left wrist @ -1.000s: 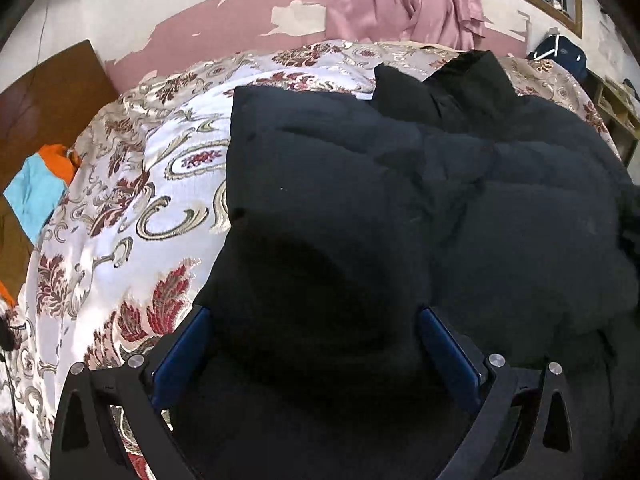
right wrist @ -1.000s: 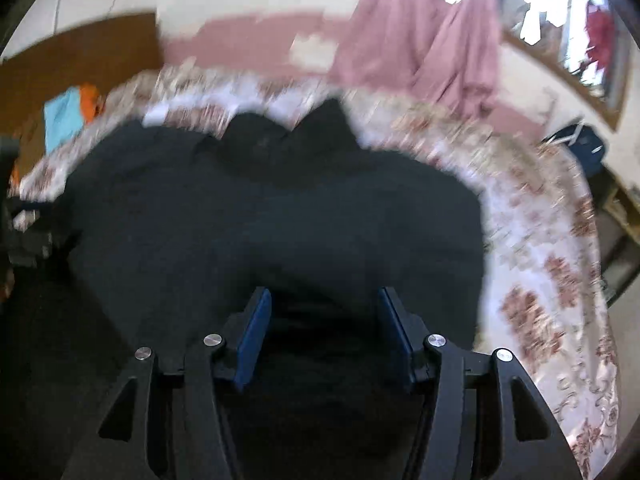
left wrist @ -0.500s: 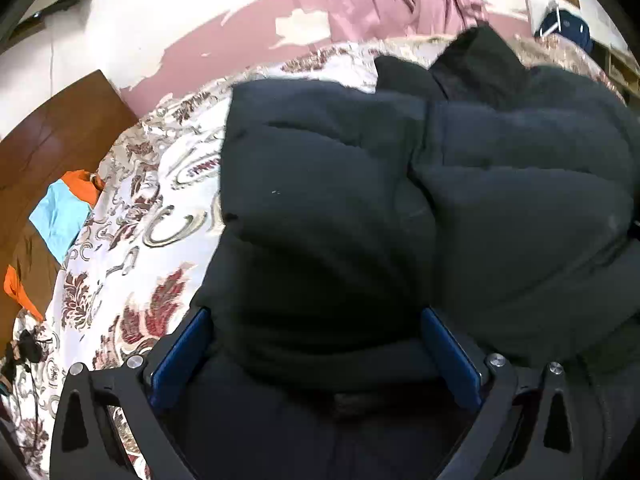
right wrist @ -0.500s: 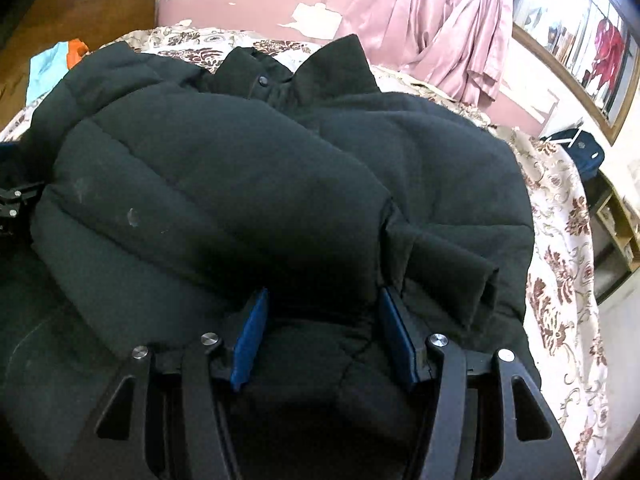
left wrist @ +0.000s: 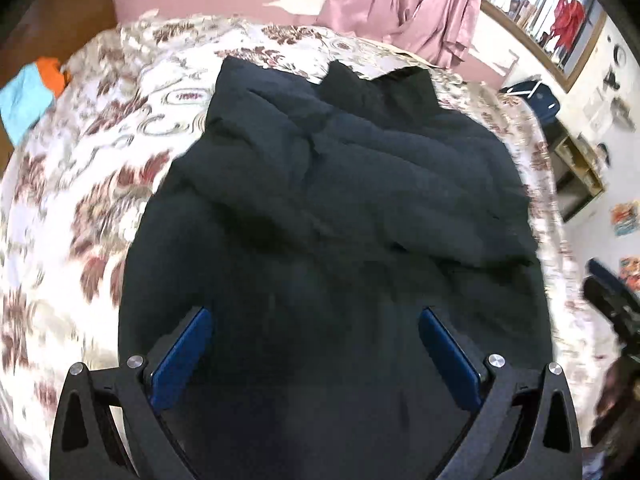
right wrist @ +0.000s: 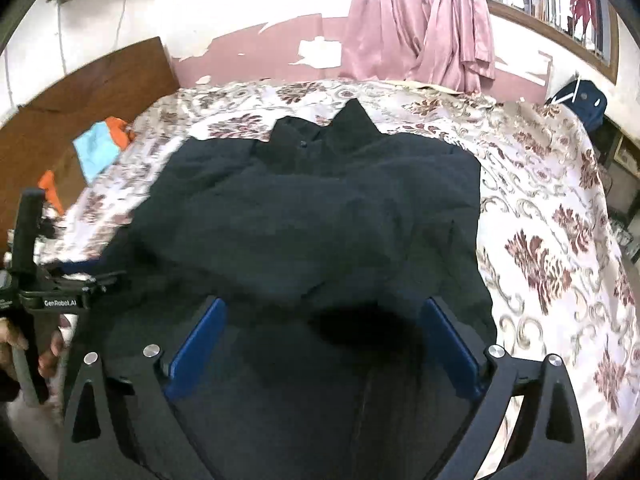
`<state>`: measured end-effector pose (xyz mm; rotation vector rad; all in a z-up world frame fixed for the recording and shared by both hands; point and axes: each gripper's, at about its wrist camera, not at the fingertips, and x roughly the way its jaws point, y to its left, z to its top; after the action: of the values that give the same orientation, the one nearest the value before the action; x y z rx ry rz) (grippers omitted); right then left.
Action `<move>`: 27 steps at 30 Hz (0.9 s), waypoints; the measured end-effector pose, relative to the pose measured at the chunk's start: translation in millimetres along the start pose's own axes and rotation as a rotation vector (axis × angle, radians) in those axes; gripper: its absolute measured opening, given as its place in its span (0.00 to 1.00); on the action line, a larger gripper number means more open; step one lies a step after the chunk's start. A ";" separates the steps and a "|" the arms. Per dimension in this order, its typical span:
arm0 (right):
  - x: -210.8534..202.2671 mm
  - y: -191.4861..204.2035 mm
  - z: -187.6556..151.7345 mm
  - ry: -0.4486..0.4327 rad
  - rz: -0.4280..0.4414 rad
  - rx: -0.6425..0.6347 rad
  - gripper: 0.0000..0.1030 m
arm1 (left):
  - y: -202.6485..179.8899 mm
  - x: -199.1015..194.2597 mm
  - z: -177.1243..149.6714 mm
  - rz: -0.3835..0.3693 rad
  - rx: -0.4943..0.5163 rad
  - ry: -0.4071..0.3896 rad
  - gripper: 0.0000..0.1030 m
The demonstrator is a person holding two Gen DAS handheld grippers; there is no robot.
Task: Fold large clothes
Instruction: 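Grasp the jacket hem with both tools, closing the fingers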
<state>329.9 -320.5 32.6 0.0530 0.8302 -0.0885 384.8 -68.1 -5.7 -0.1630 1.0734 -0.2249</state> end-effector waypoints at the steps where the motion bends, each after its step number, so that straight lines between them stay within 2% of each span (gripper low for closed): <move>1: -11.4 -0.1 -1.0 0.016 0.015 0.027 0.95 | -2.3 -11.6 -3.6 0.014 -0.011 0.006 1.00; 3: -27.8 1.5 -2.5 0.049 0.024 0.068 0.97 | -8.2 -41.1 -10.7 0.029 -0.015 -0.006 1.00; 6: -48.4 9.1 -3.5 0.061 0.045 0.064 0.98 | -17.6 -72.9 -2.6 0.036 0.014 -0.036 1.00; 9: -58.6 16.5 5.5 0.052 0.029 0.008 0.98 | -21.3 -82.2 25.8 0.062 0.045 -0.036 1.00; 12: -50.5 12.6 29.5 0.031 0.006 -0.015 0.98 | -16.0 -74.5 65.5 0.095 0.054 -0.086 1.00; 16: -15.3 -1.7 76.1 -0.007 0.026 0.033 0.98 | -3.3 -33.0 125.0 0.103 0.046 -0.123 1.00; 18: 16.4 -9.3 106.3 -0.020 0.015 0.050 0.98 | 3.5 -3.2 156.2 0.105 0.040 -0.138 1.00; 21: 77.6 -21.6 155.9 -0.049 -0.003 0.072 0.98 | 12.5 46.8 203.6 0.067 0.003 -0.140 1.00; 23: 109.0 -25.0 174.4 -0.072 -0.008 0.101 0.98 | 17.9 68.6 224.2 0.029 -0.037 -0.163 1.00; 27: 161.3 -28.4 193.7 -0.090 -0.038 0.203 0.98 | 17.7 102.7 260.9 0.014 -0.075 -0.176 1.00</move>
<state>577.7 -373.9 43.6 0.2224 0.7303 -0.2093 664.0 -71.9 25.0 -0.2378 0.9078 -0.1544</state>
